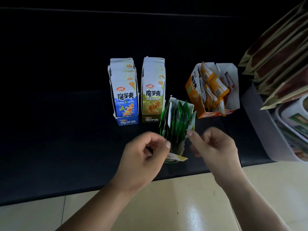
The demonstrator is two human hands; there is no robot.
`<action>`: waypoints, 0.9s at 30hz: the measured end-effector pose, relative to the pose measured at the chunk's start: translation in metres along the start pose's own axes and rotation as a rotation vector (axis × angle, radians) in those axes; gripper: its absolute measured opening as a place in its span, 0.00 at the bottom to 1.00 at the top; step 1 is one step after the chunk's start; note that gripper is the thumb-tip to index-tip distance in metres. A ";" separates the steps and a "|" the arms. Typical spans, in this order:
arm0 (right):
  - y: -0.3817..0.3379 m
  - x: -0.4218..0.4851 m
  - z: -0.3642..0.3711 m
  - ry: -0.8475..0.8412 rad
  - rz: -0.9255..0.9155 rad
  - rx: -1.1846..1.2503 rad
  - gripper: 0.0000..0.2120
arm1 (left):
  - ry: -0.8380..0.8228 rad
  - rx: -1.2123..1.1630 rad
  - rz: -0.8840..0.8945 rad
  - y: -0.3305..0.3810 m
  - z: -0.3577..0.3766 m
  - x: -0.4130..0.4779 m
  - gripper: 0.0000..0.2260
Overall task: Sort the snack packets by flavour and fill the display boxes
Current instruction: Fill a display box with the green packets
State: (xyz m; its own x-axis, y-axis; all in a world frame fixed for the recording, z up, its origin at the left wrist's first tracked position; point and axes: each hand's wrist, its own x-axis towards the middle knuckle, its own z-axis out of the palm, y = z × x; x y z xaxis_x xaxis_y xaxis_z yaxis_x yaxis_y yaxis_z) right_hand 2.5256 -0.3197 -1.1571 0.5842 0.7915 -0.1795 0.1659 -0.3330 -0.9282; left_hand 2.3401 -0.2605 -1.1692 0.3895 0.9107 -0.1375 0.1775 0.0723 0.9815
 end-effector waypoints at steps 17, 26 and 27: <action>-0.032 -0.005 -0.014 0.419 -0.230 0.183 0.10 | 0.026 -0.052 -0.044 -0.004 0.001 0.003 0.07; -0.021 -0.010 0.010 0.021 -0.280 0.017 0.05 | 0.057 -0.126 -0.060 -0.008 -0.002 0.006 0.11; -0.016 -0.010 0.012 -0.030 -0.266 -0.014 0.05 | 0.058 -0.120 -0.062 -0.009 -0.003 0.006 0.10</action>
State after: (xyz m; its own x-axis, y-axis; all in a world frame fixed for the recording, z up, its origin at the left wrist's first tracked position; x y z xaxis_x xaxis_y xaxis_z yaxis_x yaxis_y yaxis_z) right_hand 2.5075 -0.3163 -1.1446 0.4945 0.8670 0.0608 0.3216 -0.1176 -0.9396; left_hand 2.3385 -0.2544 -1.1781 0.3273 0.9248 -0.1940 0.0886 0.1743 0.9807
